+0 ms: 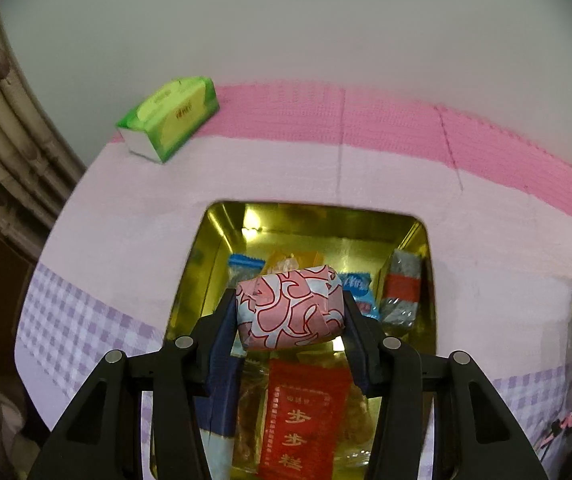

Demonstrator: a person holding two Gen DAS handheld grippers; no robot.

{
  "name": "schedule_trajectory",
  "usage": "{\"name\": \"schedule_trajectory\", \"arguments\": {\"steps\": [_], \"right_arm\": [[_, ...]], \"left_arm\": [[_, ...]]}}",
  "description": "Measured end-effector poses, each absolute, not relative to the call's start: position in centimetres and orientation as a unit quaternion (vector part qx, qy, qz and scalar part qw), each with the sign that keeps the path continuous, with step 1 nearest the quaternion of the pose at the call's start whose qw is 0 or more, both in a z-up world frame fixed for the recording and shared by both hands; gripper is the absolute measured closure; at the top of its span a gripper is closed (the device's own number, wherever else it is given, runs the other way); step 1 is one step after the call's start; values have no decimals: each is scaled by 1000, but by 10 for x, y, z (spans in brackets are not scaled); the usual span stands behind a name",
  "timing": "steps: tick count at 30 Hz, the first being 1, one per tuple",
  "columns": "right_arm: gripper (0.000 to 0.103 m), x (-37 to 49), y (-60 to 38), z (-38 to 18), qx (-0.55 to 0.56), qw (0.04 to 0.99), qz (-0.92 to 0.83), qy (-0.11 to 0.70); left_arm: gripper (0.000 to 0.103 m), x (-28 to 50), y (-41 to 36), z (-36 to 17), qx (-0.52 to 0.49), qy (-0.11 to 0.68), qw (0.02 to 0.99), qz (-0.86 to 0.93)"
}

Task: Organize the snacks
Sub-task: 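Carry the pink box into the gold tin and open the left gripper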

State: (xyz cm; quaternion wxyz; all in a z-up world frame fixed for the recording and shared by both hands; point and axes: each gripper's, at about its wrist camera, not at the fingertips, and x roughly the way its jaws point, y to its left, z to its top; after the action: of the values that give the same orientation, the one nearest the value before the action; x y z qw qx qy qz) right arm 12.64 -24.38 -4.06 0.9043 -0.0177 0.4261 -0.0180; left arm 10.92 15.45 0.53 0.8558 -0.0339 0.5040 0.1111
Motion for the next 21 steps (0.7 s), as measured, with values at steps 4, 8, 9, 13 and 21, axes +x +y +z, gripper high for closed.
{"name": "schedule_trajectory", "arguments": {"steps": [4, 8, 9, 13, 21], "right_arm": [[79, 127, -244, -40, -17, 904, -17, 426], [79, 127, -244, -40, -17, 904, -17, 426], [79, 127, -244, -40, -17, 904, -17, 426], [79, 127, -244, -40, -17, 904, -17, 426], [79, 127, -245, -40, -17, 904, -17, 426]], "left_arm": [[53, 114, 160, -7, -39, 518, 847, 109], [53, 120, 161, -18, -31, 525, 843, 108], [53, 121, 161, -20, -29, 527, 842, 108], [53, 126, 163, -24, -23, 525, 844, 110], [53, 132, 165, -31, -4, 526, 842, 117]]}}
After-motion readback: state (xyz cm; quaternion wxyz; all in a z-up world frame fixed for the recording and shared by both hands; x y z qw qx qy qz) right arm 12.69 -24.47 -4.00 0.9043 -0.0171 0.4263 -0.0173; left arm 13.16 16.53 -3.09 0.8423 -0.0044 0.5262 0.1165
